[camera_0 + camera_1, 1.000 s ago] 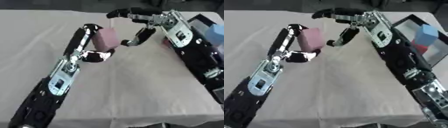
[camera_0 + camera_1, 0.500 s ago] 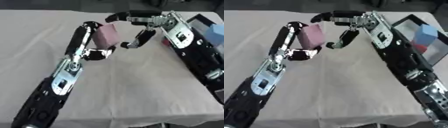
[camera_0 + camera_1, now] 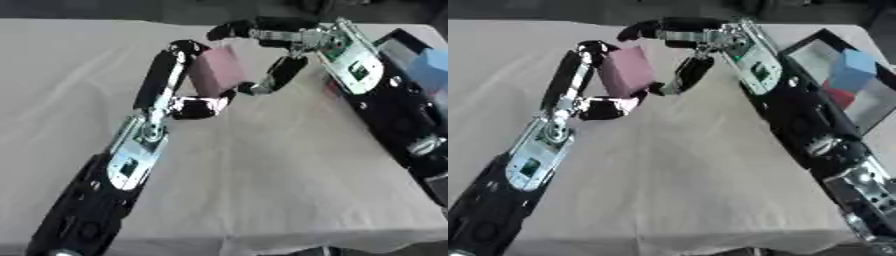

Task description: Pick up the objects with one hand, pass them to the other hand, and then place them into the box on the other side of the table.

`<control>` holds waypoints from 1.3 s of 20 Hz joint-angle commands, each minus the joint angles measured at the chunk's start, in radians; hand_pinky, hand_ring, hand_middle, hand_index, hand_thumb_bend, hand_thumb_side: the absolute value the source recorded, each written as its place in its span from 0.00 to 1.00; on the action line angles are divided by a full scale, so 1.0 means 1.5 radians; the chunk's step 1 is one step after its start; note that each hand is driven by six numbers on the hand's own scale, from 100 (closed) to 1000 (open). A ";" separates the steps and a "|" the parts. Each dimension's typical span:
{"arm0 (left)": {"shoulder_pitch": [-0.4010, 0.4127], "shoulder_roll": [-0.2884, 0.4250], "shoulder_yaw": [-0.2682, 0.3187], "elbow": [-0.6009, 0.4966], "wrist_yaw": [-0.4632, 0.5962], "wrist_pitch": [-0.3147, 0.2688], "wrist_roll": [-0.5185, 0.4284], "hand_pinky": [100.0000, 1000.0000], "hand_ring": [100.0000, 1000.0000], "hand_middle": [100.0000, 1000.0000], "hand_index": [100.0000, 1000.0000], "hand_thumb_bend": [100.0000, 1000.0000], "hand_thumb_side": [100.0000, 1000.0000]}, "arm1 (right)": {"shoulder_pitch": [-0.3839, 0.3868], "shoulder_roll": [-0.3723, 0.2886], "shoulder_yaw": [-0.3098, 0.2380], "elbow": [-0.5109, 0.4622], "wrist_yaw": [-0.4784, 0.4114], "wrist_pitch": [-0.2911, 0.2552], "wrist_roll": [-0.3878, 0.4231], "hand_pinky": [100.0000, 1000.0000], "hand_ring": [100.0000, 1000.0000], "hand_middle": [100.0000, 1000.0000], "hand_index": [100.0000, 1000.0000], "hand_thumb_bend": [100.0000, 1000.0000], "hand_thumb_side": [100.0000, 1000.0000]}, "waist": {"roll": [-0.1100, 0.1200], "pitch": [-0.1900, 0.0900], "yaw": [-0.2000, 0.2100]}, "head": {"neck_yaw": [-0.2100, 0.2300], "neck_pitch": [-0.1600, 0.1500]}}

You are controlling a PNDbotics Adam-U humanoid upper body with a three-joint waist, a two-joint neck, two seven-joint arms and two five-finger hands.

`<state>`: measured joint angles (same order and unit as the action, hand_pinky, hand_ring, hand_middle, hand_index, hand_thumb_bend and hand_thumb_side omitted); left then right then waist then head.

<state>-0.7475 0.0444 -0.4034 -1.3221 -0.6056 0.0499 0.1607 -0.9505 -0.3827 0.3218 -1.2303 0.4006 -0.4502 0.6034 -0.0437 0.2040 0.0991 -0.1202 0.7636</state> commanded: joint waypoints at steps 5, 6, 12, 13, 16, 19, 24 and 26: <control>-0.016 -0.013 -0.006 -0.008 0.008 -0.004 0.010 0.57 0.43 0.39 0.35 0.00 0.00 | -0.018 -0.001 -0.007 0.003 0.015 0.001 -0.027 1.00 1.00 1.00 1.00 0.23 0.01 | 0.003 -0.007 0.001 | -0.006 0.003; -0.015 -0.014 -0.006 -0.008 0.009 -0.003 0.011 0.57 0.43 0.39 0.35 0.00 0.00 | -0.017 -0.001 -0.006 0.003 0.015 0.002 -0.029 1.00 1.00 0.99 1.00 0.23 0.01 | 0.003 -0.007 0.001 | -0.007 0.003; -0.014 -0.017 -0.007 -0.006 0.014 -0.002 0.020 0.58 0.43 0.39 0.35 0.00 0.00 | -0.013 0.001 -0.008 0.007 0.020 0.005 -0.033 1.00 1.00 0.88 1.00 0.20 0.00 | 0.003 -0.005 0.000 | -0.006 0.002; -0.014 -0.018 -0.008 -0.004 0.015 -0.002 0.019 0.58 0.43 0.39 0.35 0.00 0.00 | -0.013 0.001 -0.008 0.008 0.017 0.006 -0.036 1.00 1.00 0.85 0.97 0.19 0.00 | 0.003 -0.005 0.001 | -0.006 0.001; -0.013 -0.020 -0.008 -0.002 0.017 0.000 0.017 0.58 0.43 0.39 0.35 0.00 0.00 | -0.012 0.002 -0.009 0.009 0.007 0.013 -0.045 1.00 1.00 0.80 0.91 0.17 0.00 | 0.003 -0.005 0.001 | -0.005 0.001; -0.013 -0.021 -0.007 -0.002 0.018 0.000 0.017 0.57 0.43 0.39 0.36 0.00 0.01 | -0.012 0.002 -0.008 0.005 -0.006 0.022 -0.053 0.98 1.00 0.75 0.87 0.15 0.00 | 0.003 -0.005 0.001 | -0.006 0.001; -0.011 -0.023 -0.009 -0.001 0.023 -0.002 0.021 0.58 0.43 0.39 0.37 0.00 0.02 | -0.009 0.002 -0.009 0.006 -0.023 0.036 -0.067 0.95 1.00 0.68 0.80 0.09 0.00 | 0.003 -0.004 0.001 | -0.006 0.002; -0.011 -0.024 -0.009 0.000 0.025 -0.003 0.023 0.58 0.43 0.39 0.38 0.00 0.02 | -0.008 0.003 -0.010 0.006 -0.031 0.042 -0.075 0.95 1.00 0.67 0.78 0.04 0.00 | 0.003 -0.003 0.001 | -0.006 0.003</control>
<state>-0.7490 0.0294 -0.4055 -1.3155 -0.5739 0.0496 0.1942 -0.9394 -0.3729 0.3217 -1.2079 0.3691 -0.3946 0.5080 -0.0415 0.2142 0.1005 -0.1265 0.7636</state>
